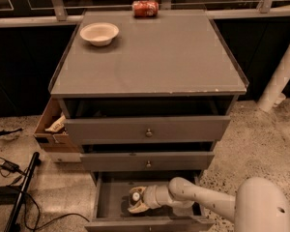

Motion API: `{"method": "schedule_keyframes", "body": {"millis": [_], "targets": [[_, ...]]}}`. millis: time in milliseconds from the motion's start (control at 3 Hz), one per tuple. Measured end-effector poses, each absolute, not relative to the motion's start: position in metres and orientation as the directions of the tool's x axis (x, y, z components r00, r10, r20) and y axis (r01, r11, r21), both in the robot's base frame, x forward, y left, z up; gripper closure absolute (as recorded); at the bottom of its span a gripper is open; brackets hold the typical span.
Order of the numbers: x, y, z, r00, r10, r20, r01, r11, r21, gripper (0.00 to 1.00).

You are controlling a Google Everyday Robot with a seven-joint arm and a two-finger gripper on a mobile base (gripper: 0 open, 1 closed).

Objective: Place blue plastic bottle into bottom drawer

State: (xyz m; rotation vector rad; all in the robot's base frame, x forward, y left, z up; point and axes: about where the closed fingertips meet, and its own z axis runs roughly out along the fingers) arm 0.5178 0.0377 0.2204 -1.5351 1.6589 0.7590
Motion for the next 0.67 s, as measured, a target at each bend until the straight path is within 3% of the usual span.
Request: {"method": "schedule_keyframes", "body": {"millis": [333,667], "targets": [[0.5178,0.0379,0.2204,-0.011,-0.555,-0.832,-0.992,0.109,-0.060,0.00],[0.5178,0.0379,0.2204,-0.011,-0.555,-0.832,-0.992,0.109,-0.060,0.00]]}}
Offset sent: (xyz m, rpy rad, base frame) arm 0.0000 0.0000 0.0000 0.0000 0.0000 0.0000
